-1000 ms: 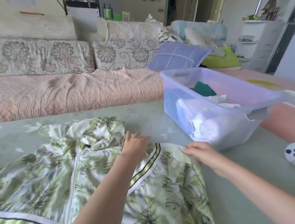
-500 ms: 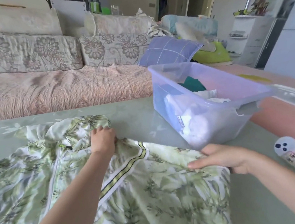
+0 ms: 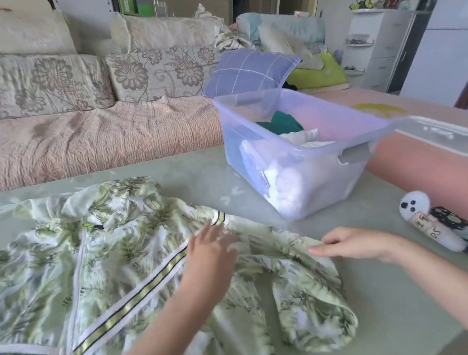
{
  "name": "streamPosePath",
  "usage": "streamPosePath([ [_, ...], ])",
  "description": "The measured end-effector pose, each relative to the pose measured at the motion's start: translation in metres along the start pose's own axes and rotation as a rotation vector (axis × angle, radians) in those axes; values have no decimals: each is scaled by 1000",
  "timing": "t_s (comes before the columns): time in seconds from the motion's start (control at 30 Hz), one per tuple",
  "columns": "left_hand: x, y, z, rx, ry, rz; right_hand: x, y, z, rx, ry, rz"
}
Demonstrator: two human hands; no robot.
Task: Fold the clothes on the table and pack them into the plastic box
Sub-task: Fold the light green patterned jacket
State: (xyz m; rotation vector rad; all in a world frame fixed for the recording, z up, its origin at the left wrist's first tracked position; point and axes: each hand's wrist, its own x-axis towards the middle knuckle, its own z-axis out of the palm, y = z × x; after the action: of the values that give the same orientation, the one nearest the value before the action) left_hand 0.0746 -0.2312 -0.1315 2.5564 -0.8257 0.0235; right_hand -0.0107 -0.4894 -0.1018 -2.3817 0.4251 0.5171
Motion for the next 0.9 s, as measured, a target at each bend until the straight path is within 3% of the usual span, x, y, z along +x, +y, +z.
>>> streamPosePath([
  [0.13, -49, 31, 14, 34, -130, 9, -24, 17, 0, 264, -39, -119],
  [0.23, -63, 42, 19, 6, -193, -25, -32, 16, 0, 648, 132, -214],
  [0.33, -76, 72, 11, -334, -119, -103, -33, 11, -3, 787, 238, -311],
  [0.43, -87, 110, 11, -698, -222, -271, -36, 0, -5, 781, 227, -387],
  [0.5, -88, 129, 26, -883, -296, -399, -37, -5, -8, 664, 356, -421],
  [0.57, -85, 146, 38, -1312, -307, -616, -34, -6, -10, 490, 462, -500],
  [0.67, -77, 167, 49, -1709, -75, -805, -25, -2, -16, 224, 532, -493],
  [0.77, -81, 185, 51, -1772, -77, -839, -14, 7, -31, -9, 552, -344],
  [0.9, -86, 201, 54, -1690, -90, -796, -16, 3, -38, -242, 440, -139],
])
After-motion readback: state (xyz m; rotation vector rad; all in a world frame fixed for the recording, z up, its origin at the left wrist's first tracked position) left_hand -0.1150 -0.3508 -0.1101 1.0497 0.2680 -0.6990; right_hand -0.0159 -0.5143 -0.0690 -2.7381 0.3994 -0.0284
